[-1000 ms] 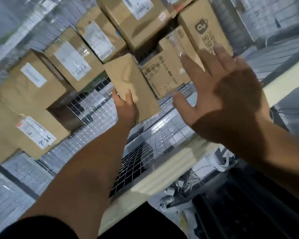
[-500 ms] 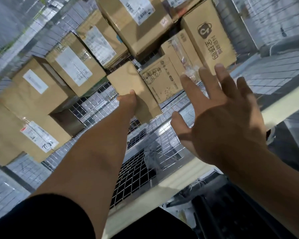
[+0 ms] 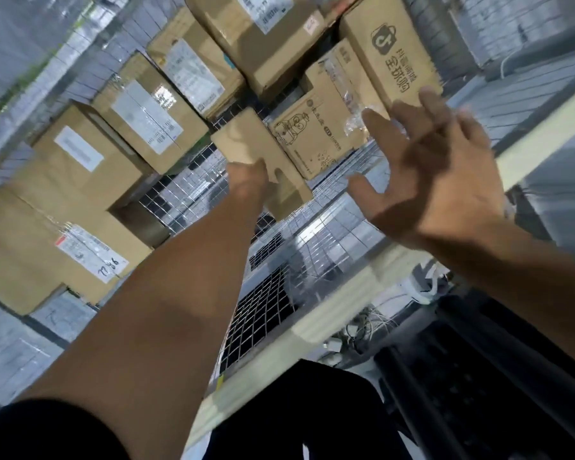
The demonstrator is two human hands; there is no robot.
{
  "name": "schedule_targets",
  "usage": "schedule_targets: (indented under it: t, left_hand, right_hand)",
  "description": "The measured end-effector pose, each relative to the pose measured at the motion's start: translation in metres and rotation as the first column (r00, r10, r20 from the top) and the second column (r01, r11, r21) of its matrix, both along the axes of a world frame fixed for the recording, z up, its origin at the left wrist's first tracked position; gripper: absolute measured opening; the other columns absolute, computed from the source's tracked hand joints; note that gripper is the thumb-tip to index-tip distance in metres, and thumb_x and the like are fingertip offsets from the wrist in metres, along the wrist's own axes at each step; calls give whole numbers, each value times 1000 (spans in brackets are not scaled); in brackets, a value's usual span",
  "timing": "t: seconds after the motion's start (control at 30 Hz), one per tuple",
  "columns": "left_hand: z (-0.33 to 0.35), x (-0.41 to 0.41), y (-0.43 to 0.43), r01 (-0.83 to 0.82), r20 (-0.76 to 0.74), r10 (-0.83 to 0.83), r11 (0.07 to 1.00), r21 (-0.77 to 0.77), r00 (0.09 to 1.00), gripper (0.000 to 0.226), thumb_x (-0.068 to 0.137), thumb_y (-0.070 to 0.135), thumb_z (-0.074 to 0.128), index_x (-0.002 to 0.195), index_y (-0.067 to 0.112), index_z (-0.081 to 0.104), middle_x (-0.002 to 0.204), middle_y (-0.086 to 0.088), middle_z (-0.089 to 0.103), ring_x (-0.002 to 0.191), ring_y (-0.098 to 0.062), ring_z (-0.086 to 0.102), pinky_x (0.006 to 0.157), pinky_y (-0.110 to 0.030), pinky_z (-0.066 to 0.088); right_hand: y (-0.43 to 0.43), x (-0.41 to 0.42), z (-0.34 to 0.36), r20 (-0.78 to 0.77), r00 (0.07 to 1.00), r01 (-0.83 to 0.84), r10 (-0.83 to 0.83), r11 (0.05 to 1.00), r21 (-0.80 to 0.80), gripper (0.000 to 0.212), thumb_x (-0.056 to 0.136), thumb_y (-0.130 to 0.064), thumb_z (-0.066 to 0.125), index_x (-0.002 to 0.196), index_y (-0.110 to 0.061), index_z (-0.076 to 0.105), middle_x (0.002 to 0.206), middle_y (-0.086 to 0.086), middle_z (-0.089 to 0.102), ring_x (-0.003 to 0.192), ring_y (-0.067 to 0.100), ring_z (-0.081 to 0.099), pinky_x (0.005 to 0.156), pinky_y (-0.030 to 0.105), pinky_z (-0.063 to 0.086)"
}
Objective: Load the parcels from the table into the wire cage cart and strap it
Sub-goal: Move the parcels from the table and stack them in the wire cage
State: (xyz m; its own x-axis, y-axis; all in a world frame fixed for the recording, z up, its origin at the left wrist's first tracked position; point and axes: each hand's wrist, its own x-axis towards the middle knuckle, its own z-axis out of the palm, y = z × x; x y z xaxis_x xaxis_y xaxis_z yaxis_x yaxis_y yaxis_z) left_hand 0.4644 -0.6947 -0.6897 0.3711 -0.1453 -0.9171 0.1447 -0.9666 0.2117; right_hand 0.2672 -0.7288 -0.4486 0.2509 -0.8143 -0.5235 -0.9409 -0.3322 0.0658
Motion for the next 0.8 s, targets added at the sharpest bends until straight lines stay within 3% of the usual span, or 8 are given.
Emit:
schedule_targets:
  t: [0.07, 0.13, 0.27, 0.37, 0.43, 0.53, 0.63, 0.8]
  left_hand:
    - [29, -1, 7, 110, 18, -109, 992, -66, 994, 54, 105, 36, 57, 147, 11, 35, 130, -11, 58, 93, -19, 56, 74, -30, 48]
    - [71, -3, 14, 157, 24, -155, 975, -158, 988, 59, 105, 36, 56, 153, 9, 32, 139, -14, 55, 106, -25, 54, 88, -33, 43]
    - [177, -2, 29, 328, 169, -286, 885, -331, 943, 60, 103, 47, 55, 152, 15, 41, 146, -10, 53, 114, -24, 52, 91, -31, 36]
    - [249, -4, 47, 398, 212, -337, 798, -452, 917, 58, 100, 53, 54, 146, 18, 47, 145, -8, 55, 119, -27, 58, 98, -37, 48]
    - [297, -18, 62, 486, 291, -390, 727, -485, 874, 52, 100, 49, 56, 141, 18, 53, 142, -10, 58, 125, -33, 58, 106, -45, 49]
    - [367, -69, 98, 551, 339, -438, 601, -579, 833, 42, 101, 42, 58, 135, 19, 58, 128, 0, 60, 124, -24, 56, 102, -32, 42]
    - [420, -135, 149, 615, 334, -570, 418, -668, 751, 38, 102, 39, 59, 133, 18, 59, 127, 3, 61, 118, -16, 56, 96, -24, 37]
    - [467, -245, 237, 634, 259, -806, 177, -753, 533, 39, 102, 42, 61, 136, 21, 58, 139, 3, 59, 128, -15, 53, 105, -32, 40]
  right_hand:
    - [2, 0, -2, -38, 999, -10, 10, 1000, -2, 83, 90, -76, 22, 160, -32, 28, 165, 8, 38, 158, 30, 19, 125, 60, 20]
    - [5, -1, 3, 36, 999, 9, -9, 1000, -1, 80, 93, -73, 28, 161, -31, 29, 165, 8, 37, 159, 29, 17, 126, 57, 17]
    - [17, 0, 36, 256, 965, 67, -62, 998, -12, 66, 102, -52, 47, 160, -22, 38, 165, 9, 37, 160, 28, 14, 128, 49, 5]
    - [55, -4, 85, 525, 798, 355, -294, 935, -15, 61, 101, -39, 59, 157, -19, 43, 164, 9, 38, 159, 29, 17, 128, 49, 5]
    - [98, -20, 123, 612, 673, 531, -416, 848, -7, 60, 102, -38, 61, 157, -19, 44, 164, 10, 38, 158, 30, 19, 127, 48, 8]
    - [178, -68, 177, 659, 527, 716, -537, 698, -3, 59, 102, -37, 61, 156, -17, 45, 162, 11, 42, 157, 31, 23, 126, 42, 10]
    - [269, -124, 221, 647, 419, 842, -637, 539, -15, 60, 103, -39, 60, 157, -18, 44, 163, 10, 40, 157, 31, 22, 127, 50, 15]
    - [412, -206, 276, 716, 144, 987, -683, 149, -57, 59, 102, -35, 63, 155, -14, 47, 161, 13, 43, 155, 32, 28, 126, 42, 21]
